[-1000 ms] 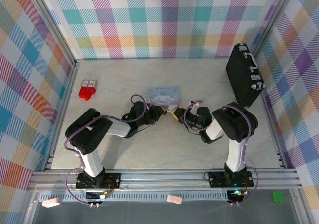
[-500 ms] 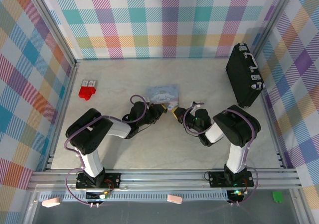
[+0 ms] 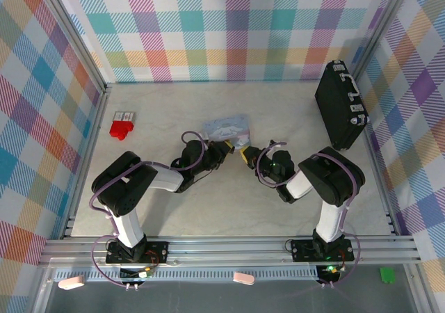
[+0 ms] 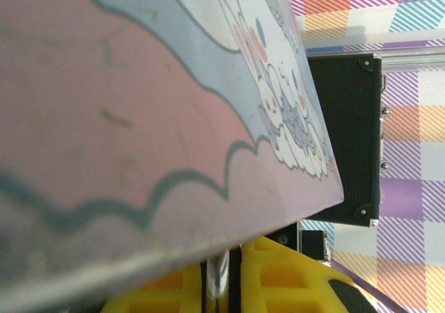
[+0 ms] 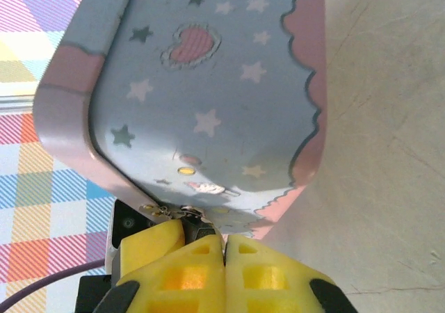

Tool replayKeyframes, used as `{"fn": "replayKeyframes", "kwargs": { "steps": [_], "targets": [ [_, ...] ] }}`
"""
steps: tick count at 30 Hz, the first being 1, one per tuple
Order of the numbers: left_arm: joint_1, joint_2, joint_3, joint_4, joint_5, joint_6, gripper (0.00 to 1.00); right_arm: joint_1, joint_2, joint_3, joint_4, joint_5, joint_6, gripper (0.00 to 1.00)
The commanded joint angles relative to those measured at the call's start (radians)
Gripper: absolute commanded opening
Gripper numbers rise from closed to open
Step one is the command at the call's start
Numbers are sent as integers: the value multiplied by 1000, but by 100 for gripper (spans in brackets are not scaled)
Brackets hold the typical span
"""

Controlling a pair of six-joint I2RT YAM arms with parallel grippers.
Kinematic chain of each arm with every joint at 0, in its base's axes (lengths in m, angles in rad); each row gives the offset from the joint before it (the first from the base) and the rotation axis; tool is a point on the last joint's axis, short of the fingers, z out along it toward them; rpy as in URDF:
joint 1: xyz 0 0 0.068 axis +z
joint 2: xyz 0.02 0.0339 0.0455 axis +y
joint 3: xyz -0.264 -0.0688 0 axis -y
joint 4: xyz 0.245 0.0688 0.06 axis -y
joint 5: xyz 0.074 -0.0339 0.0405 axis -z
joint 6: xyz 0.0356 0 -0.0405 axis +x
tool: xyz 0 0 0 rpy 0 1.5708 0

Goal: Unlock a padlock with a key

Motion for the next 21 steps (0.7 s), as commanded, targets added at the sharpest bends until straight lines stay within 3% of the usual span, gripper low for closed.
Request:
{"fn": "replayKeyframes", "kwargs": {
  "steps": [1,17,21],
  "targets": [
    [-44,-39,53,133,82,-41,0,30,-21,47,59,-91,23,0],
    [-68,-38,98,119,103,-38,0,37,-31,121,59,-161,43,0],
    [-65,-59,95,50,95,2,0,35,-59,119,9,-184,7,0]
  ]
}}
